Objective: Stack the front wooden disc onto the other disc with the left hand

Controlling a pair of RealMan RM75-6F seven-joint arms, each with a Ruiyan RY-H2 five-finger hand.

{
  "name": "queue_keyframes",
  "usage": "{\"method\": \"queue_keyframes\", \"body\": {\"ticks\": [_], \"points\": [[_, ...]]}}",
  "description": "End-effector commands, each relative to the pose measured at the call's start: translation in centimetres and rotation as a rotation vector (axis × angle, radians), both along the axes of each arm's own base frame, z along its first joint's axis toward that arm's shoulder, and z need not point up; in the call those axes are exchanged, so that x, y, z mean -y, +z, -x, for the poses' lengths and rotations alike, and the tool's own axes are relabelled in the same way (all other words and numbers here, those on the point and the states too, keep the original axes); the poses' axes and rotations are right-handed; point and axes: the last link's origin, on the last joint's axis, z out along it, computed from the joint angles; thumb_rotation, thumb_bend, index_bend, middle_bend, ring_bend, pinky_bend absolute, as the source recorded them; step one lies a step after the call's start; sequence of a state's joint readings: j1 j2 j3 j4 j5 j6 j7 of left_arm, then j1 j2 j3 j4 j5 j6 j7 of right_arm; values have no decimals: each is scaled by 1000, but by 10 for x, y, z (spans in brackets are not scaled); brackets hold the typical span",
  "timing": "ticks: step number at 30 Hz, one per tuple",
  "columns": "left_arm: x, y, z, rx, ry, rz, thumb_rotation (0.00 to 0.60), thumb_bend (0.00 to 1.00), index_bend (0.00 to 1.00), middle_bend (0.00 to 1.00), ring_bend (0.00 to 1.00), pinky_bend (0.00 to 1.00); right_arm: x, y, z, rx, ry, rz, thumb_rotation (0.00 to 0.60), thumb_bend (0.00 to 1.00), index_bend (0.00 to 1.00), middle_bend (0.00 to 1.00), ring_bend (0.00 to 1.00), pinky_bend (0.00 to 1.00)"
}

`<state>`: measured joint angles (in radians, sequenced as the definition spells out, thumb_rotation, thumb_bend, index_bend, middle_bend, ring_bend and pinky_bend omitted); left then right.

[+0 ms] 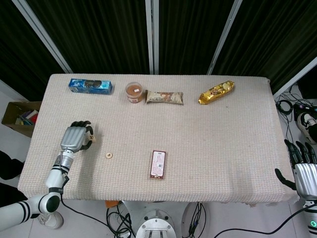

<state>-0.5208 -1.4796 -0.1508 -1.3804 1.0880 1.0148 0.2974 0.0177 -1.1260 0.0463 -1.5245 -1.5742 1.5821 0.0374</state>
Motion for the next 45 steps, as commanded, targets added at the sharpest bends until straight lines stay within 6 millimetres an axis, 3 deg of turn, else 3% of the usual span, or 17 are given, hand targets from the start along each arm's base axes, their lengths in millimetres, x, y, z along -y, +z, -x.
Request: {"method": "queue_keyframes", "body": {"ticks": [1, 45], "points": [[0, -1, 0, 0, -1, 3, 600, 403, 474, 187, 165, 177, 0, 0, 0, 0, -1, 1, 600, 216, 44, 174, 41, 24], [1, -4, 1, -2, 1, 13, 600, 396, 399, 181, 165, 176, -2, 1, 2, 5, -14, 5, 600, 220, 44, 179, 41, 29]]}}
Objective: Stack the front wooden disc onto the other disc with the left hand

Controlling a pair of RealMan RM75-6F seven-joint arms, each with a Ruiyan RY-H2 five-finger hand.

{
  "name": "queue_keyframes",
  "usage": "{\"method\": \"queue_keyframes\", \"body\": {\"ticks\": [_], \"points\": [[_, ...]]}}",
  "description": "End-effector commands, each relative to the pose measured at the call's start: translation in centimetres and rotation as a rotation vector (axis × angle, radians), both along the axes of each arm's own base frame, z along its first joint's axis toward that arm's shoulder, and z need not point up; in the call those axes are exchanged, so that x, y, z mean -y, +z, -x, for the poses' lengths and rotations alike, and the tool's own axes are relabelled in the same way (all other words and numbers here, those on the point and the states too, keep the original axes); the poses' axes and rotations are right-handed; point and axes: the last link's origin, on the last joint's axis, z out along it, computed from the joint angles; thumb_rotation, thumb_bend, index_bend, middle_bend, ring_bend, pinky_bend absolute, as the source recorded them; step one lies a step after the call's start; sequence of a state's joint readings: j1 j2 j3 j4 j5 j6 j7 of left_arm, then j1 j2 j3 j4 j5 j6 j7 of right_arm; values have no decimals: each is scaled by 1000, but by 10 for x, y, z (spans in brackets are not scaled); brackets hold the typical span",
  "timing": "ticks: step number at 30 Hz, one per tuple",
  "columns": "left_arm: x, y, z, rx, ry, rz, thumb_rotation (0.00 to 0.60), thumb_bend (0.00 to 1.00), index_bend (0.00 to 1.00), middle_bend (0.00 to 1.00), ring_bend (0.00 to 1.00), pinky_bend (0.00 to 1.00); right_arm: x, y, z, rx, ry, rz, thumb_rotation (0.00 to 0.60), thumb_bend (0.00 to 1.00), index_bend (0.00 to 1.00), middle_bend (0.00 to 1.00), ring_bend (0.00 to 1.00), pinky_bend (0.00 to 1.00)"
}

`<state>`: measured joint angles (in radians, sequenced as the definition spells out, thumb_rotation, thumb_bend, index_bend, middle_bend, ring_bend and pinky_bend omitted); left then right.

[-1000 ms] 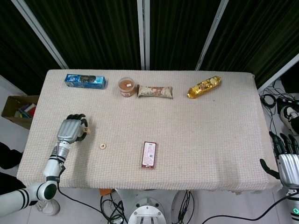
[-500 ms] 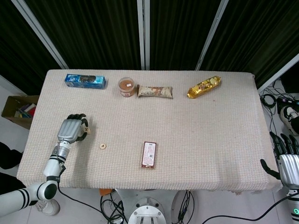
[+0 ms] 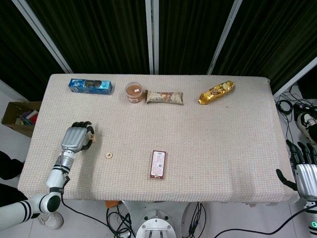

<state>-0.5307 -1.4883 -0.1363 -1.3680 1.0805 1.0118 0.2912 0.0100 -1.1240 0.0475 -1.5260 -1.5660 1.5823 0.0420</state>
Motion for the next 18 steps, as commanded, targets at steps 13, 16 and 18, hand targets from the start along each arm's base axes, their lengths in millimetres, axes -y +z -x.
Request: {"method": "queue_keyframes", "body": {"ticks": [13, 16, 18], "points": [[3, 2, 0, 2, -5, -2, 600, 396, 405, 178, 164, 177, 0, 0, 0, 3, 3, 4, 600, 221, 44, 179, 41, 33], [2, 2, 0, 3, -1, 0, 600, 395, 390, 172, 164, 176, 0, 0, 0, 3, 2, 3, 600, 221, 44, 179, 41, 33], [2, 1, 0, 2, 0, 5, 600, 396, 388, 171, 165, 176, 0, 0, 0, 3, 2, 4, 600, 220, 44, 180, 41, 33]]}}
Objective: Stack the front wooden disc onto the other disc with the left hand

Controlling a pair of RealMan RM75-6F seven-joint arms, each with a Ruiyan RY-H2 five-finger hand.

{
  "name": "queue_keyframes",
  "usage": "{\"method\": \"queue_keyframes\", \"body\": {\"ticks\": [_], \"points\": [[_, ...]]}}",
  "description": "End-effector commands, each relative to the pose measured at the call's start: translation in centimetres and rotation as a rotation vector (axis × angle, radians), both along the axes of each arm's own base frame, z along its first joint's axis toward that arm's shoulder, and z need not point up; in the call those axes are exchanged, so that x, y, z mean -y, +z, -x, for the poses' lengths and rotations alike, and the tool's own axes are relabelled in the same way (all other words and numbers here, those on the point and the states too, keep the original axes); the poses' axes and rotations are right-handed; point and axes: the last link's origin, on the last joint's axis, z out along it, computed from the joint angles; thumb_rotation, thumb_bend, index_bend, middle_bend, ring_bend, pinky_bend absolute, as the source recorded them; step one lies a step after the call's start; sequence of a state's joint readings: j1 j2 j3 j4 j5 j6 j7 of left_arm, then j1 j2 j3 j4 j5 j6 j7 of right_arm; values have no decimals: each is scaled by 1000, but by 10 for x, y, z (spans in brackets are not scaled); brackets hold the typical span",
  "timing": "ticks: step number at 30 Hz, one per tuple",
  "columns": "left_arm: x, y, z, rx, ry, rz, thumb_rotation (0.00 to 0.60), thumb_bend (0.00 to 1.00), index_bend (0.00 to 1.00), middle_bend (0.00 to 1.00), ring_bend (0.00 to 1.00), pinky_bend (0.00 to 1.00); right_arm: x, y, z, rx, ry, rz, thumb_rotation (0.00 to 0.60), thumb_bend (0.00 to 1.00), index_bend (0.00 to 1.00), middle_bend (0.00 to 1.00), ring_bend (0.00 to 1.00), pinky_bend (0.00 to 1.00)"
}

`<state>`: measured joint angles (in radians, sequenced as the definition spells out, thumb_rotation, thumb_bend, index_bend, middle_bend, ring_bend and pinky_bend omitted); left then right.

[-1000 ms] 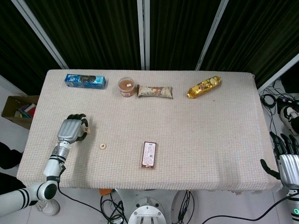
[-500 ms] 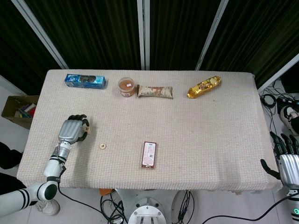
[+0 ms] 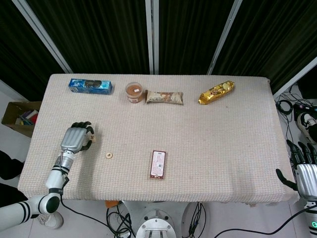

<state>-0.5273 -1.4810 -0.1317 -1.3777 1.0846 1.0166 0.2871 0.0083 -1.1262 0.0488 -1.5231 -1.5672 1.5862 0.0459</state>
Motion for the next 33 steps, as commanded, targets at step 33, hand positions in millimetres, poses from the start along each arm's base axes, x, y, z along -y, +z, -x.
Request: {"method": "queue_keyframes", "body": {"ticks": [33], "points": [[18, 8, -17, 28, -93, -21, 600, 375, 409, 170, 154, 177, -4, 1, 0, 1, -3, 13, 600, 220, 44, 179, 41, 33]]}}
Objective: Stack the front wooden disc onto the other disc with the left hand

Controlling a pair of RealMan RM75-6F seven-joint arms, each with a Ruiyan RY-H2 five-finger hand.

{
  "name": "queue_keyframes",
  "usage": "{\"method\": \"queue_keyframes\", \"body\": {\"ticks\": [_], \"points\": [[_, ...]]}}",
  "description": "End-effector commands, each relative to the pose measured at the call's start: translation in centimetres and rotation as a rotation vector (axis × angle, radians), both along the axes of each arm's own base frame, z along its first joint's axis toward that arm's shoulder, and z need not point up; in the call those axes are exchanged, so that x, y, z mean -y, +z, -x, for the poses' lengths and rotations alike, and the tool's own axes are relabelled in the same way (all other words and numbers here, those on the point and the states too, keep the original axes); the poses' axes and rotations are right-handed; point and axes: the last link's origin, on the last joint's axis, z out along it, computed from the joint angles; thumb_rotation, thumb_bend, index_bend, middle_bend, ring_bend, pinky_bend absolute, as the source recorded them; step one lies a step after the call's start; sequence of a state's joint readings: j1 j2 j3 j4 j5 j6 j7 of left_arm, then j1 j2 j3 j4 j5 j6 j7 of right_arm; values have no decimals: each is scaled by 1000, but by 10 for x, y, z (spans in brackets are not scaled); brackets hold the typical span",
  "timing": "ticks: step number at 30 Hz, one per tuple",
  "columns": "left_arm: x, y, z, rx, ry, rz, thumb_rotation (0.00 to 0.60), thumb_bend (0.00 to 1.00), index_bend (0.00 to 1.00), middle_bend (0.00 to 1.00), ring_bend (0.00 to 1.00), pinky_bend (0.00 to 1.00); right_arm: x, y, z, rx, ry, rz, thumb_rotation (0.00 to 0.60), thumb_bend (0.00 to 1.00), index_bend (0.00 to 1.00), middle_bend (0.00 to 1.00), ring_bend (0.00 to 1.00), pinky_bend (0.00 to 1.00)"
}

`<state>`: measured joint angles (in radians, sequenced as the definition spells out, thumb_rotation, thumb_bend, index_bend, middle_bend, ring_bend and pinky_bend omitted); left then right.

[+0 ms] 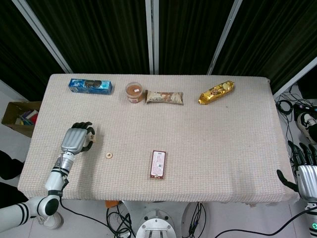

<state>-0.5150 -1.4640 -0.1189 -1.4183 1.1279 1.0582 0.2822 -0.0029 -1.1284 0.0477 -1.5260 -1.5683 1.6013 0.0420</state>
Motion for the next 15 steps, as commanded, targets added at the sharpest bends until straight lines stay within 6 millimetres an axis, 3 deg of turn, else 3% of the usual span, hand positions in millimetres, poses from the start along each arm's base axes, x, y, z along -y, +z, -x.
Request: {"method": "queue_keyframes", "body": {"ticks": [1, 7, 15], "points": [[16, 4, -15, 26, -81, -5, 600, 372, 410, 170, 155, 176, -1, 0, 0, 0, 2, 2, 600, 220, 43, 179, 41, 33], [38, -6, -31, -6, -193, 43, 600, 344, 421, 170, 151, 175, -1, -2, 0, 0, 7, -1, 600, 220, 44, 178, 41, 34], [44, -33, -30, -65, -213, 114, 600, 308, 424, 169, 146, 168, -3, -1, 0, 0, 14, 7, 600, 220, 44, 178, 41, 33]]}}
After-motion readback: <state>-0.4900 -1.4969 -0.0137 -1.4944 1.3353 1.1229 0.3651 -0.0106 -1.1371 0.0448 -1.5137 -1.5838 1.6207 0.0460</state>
